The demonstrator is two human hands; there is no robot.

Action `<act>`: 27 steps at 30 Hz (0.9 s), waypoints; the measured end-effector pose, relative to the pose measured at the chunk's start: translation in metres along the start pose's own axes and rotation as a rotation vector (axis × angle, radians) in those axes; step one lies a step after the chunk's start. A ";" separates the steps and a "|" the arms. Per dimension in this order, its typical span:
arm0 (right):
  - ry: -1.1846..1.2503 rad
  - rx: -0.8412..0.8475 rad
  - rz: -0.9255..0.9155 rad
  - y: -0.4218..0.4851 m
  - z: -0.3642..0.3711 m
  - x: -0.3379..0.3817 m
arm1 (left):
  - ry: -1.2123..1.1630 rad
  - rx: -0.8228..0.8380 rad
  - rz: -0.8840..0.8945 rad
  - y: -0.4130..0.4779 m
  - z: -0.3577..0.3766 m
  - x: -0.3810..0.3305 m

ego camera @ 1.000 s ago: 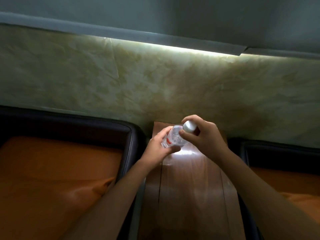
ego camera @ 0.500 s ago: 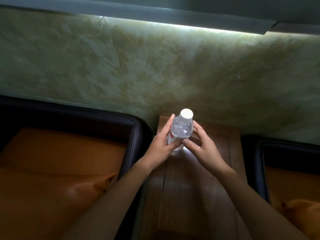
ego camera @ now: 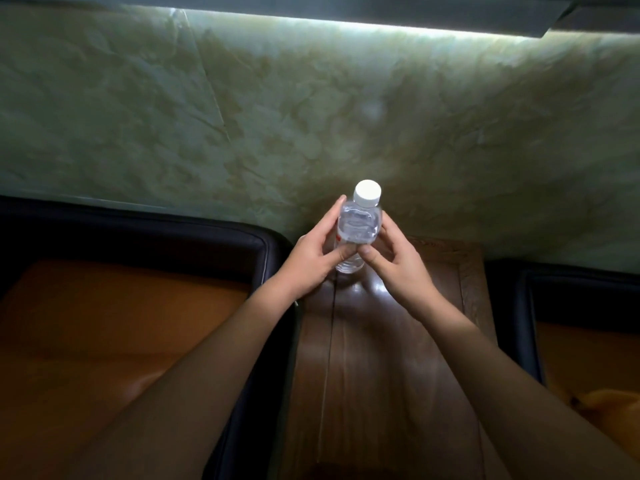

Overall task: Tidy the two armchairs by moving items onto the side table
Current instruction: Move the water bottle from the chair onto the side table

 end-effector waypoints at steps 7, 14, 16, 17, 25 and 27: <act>0.021 -0.052 -0.059 0.008 -0.003 0.013 | -0.007 -0.087 0.122 0.006 -0.001 -0.028; -0.209 -0.103 0.020 -0.001 0.012 -0.028 | 0.044 -0.111 0.011 -0.008 0.013 0.009; -0.246 -0.103 0.017 0.000 0.016 -0.037 | 0.082 -0.089 -0.047 -0.015 0.014 0.029; -0.255 -0.097 0.012 0.001 0.018 -0.039 | 0.090 -0.078 -0.069 -0.017 0.015 0.037; -0.243 -0.135 0.028 0.009 0.022 -0.042 | 0.086 -0.111 -0.109 -0.013 0.011 0.045; -0.209 -0.132 0.026 0.010 0.022 -0.041 | 0.074 -0.122 -0.104 -0.012 0.010 0.043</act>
Point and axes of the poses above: each hand's wrist, its own y-axis towards the middle knuckle, its own z-axis out of the palm, x = y × z, the point moved 6 cm from there along y, towards the middle knuckle, and after that the axes turned 4 degrees about -y, right-handed, at the moved point
